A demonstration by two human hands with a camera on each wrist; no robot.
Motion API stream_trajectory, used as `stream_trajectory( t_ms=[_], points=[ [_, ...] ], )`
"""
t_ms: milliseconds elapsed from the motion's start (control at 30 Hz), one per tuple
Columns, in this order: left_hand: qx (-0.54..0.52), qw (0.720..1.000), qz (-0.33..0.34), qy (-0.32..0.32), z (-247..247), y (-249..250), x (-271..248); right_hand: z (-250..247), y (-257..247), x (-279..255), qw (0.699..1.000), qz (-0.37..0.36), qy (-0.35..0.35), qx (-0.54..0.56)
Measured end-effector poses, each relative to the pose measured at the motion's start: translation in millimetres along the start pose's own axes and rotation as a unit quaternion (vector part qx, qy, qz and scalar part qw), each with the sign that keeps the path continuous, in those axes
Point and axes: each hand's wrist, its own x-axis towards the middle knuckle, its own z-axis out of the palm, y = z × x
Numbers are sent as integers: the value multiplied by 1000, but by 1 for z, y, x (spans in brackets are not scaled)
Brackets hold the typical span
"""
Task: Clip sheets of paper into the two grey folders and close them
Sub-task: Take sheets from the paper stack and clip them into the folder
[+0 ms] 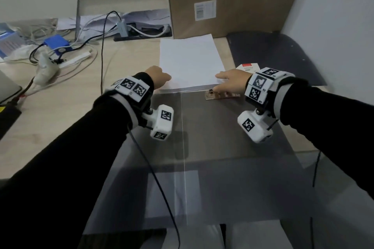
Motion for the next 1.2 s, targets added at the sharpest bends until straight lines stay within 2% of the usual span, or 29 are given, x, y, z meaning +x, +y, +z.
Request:
stream_trajectory(
  t_ms=[167,367,500,767,967,1100,1200],
  points=[
    [44,998,-38,3,14,2,32,4,-1,17,995,3,-55,-84],
    [32,998,-51,34,19,-6,53,4,5,28,989,-26,-68,-129],
    [-13,996,-56,72,19,-7,52,2,6,28,988,-29,-81,-130],
    [-126,986,-37,100,15,-5,49,2,6,24,989,-24,-82,-120],
    [-169,971,-49,162,7,2,52,2,5,24,989,-23,-83,-118],
    [-202,967,-59,146,4,3,54,1,5,24,990,-23,-84,-115],
    [-271,951,-87,124,1,10,56,1,5,23,990,-22,-84,-111]
  ],
)
